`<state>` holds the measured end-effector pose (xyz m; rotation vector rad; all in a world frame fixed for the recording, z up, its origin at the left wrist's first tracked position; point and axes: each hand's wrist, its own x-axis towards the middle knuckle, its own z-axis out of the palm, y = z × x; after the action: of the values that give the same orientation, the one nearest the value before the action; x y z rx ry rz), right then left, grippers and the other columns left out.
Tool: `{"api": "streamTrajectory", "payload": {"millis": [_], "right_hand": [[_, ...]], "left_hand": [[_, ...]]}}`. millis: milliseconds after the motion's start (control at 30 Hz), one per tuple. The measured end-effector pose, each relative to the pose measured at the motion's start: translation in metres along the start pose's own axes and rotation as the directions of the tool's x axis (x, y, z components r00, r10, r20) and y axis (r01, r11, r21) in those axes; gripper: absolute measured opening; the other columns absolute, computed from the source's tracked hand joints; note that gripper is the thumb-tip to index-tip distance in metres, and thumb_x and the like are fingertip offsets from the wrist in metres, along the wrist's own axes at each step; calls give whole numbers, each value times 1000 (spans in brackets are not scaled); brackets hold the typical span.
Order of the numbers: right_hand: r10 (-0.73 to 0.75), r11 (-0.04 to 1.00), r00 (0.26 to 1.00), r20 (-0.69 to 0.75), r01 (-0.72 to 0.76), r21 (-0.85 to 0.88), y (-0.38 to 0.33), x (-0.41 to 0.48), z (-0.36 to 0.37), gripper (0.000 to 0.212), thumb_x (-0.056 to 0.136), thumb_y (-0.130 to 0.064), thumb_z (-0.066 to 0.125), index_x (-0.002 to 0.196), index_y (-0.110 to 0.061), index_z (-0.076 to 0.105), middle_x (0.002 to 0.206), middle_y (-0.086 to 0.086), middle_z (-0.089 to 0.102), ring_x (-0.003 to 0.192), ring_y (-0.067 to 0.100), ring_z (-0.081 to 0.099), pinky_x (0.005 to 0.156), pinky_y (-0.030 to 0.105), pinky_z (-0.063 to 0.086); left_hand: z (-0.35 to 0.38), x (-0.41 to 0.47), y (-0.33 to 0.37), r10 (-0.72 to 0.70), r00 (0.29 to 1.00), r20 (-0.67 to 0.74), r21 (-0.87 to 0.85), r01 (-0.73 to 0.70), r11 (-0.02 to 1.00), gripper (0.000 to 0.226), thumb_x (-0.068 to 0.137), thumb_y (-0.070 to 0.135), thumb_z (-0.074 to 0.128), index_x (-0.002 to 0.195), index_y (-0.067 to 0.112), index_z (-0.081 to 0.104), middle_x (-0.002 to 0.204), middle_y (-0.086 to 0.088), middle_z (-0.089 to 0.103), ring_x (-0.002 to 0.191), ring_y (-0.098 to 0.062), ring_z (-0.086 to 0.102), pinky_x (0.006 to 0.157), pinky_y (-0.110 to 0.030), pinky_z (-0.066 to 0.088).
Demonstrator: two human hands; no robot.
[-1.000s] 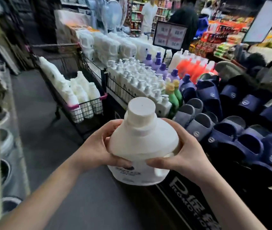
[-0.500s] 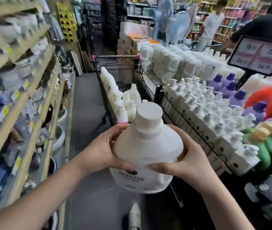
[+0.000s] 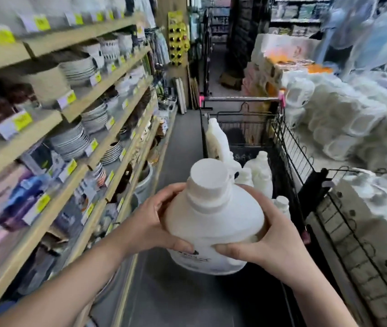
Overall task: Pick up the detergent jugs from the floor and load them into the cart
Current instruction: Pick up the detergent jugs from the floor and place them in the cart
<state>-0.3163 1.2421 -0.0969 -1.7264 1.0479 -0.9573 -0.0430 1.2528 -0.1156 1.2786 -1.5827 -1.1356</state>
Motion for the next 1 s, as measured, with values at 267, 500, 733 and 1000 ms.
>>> {"api": "streamTrajectory", "payload": {"millis": [267,500,733,1000], "right_hand": [[41,998,999,-25,-43,-50,40,148,28,96,49,-19,105,121,-62,60,118,-24,72,112,-5,66,86,8,50],[139,983,970,-198,-159,-89,74,266,78,98,48,-15,105,122,-60,61,120,-25,71,113,-8,64,83,6,49],[158,979,862,-481,-201,-39,77,353,91,93,35,-20,104,112,-58,69,112,-22,75,102,-6,69,78,7,51],[155,949,728,-667,-297,-103,97,409,36,102,40,-37,101,135,-42,64,130,-10,71,119,7,67,92,24,58]], "left_hand": [[-80,129,-59,-9,1000,24,-5,9,1000,109,42,26,105,137,50,58,144,7,64,137,-13,58,114,-40,47],[-163,270,-121,11,976,217,58,-24,998,107,46,22,108,123,71,54,135,31,64,126,10,58,104,-19,48],[-198,421,-119,75,882,466,65,-119,991,105,44,21,109,131,52,59,133,33,64,127,11,57,110,-18,47],[-160,561,-90,126,727,675,24,-192,981,99,45,17,107,124,60,63,131,30,66,128,7,59,108,-18,45]]}}
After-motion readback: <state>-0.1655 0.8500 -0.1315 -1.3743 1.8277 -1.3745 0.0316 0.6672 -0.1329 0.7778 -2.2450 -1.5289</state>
